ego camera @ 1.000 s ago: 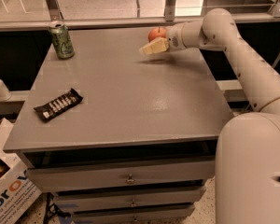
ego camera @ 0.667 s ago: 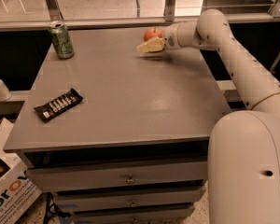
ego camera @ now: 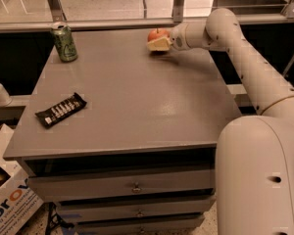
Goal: Move apple near rxbar chocolate
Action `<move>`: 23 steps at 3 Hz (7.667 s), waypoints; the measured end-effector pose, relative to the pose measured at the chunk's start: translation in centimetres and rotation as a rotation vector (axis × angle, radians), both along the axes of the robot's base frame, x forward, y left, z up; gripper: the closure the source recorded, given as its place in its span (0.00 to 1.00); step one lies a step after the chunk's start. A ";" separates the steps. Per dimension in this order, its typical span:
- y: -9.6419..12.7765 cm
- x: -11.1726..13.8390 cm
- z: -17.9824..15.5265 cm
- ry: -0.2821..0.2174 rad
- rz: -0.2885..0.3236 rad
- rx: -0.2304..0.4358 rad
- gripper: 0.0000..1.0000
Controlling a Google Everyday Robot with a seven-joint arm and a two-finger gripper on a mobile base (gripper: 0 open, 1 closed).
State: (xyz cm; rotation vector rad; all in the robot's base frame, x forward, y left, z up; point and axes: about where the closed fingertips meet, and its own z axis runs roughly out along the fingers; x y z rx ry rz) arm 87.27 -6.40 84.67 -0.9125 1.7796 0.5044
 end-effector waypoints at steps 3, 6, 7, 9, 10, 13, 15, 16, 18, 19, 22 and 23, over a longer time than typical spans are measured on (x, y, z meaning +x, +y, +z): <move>-0.2 -14.4 5.6 0.026 0.252 0.095 1.00; 2.3 -17.5 2.0 0.095 0.313 0.112 1.00; 4.3 -20.5 1.1 0.113 0.378 0.159 1.00; 10.8 -28.7 0.5 0.125 0.598 0.256 1.00; 14.4 -32.1 1.6 0.049 0.727 0.260 1.00; 22.1 -33.7 0.7 -0.194 0.867 0.078 1.00; 22.7 -32.4 -1.8 -0.216 0.830 -0.002 1.00; 22.6 -32.4 -1.5 -0.216 0.827 -0.004 0.81; 22.6 -32.4 -1.5 -0.216 0.826 -0.004 0.35; 22.6 -32.4 -1.5 -0.216 0.826 -0.004 0.13; 21.0 -31.8 -1.5 -0.212 0.778 -0.041 0.00; 20.9 -31.7 -1.3 -0.211 0.775 -0.036 0.00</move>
Offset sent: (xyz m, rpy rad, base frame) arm -0.1634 -0.0138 0.0547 0.1060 0.0543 0.2934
